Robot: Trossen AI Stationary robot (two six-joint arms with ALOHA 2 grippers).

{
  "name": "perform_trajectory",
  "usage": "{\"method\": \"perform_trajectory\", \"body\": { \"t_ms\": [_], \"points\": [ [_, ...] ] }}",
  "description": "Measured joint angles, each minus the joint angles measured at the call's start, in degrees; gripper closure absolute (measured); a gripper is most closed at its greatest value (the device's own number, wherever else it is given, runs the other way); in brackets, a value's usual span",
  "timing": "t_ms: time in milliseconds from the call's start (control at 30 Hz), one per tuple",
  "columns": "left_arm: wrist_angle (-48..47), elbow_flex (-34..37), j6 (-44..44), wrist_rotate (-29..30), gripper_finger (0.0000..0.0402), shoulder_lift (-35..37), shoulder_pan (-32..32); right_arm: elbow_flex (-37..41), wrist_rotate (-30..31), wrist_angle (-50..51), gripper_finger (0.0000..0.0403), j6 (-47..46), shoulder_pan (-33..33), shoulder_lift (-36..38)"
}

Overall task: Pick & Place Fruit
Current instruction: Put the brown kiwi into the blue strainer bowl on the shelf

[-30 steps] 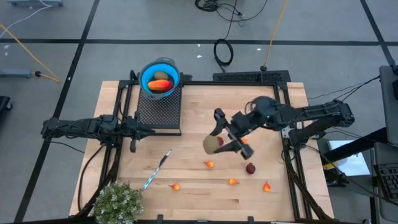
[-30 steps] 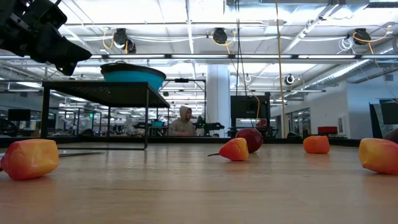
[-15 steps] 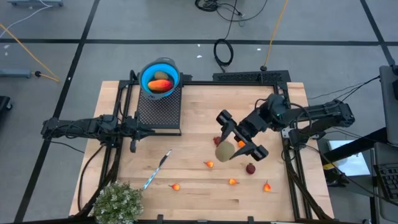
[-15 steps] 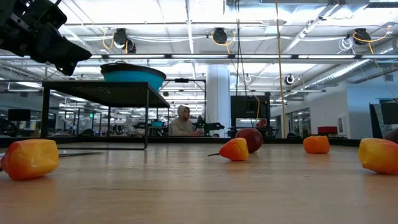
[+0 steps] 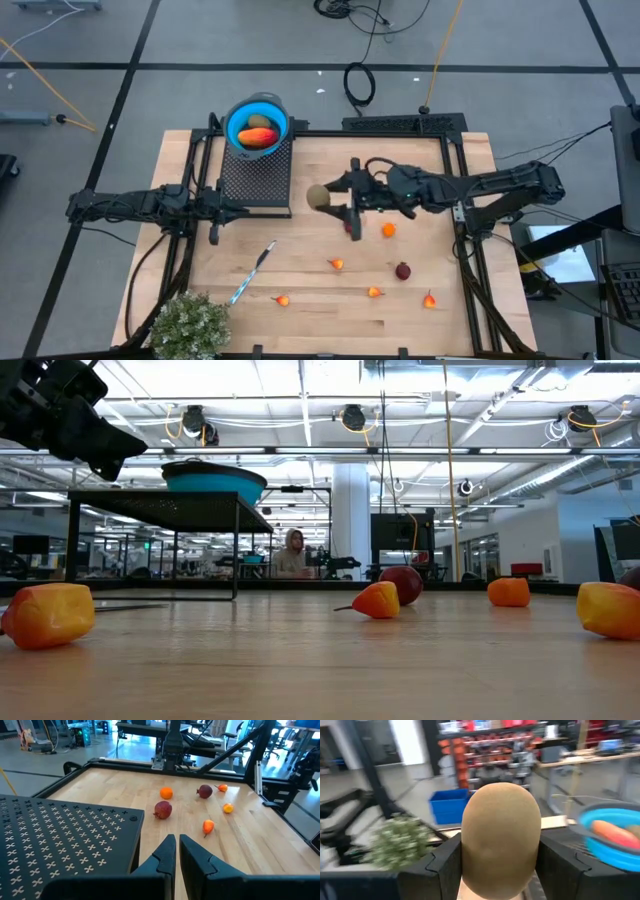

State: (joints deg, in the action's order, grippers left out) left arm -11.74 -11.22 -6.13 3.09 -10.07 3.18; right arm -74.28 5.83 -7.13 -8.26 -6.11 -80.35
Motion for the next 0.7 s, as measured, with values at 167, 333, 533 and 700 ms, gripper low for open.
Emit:
{"method": "perform_trajectory", "body": {
  "t_ms": [167, 333, 533, 700],
  "points": [
    [3.15, 0.0, -0.97, -0.03, 0.038, 0.0, 0.0, -0.09, 6.01, 0.24, 0.0199, 1.07, 1.22, -3.38],
    [8.38, 0.0, -3.95, 0.07, 0.038, -0.04, 0.0, -0.09, 9.62, 0.13, 0.0199, 3.38, 2.47, -7.85],
    [14.53, 0.0, -7.26, 2.2, 0.038, -0.07, 0.0, -0.02, 9.07, -1.97, 0.0199, 2.88, 3.87, -14.27],
    [20.44, -0.02, -7.34, 2.99, 0.0375, -1.71, 0.0, -0.02, 7.6, -7.41, 0.0199, 2.92, 3.94, -18.2]
  ]
}}
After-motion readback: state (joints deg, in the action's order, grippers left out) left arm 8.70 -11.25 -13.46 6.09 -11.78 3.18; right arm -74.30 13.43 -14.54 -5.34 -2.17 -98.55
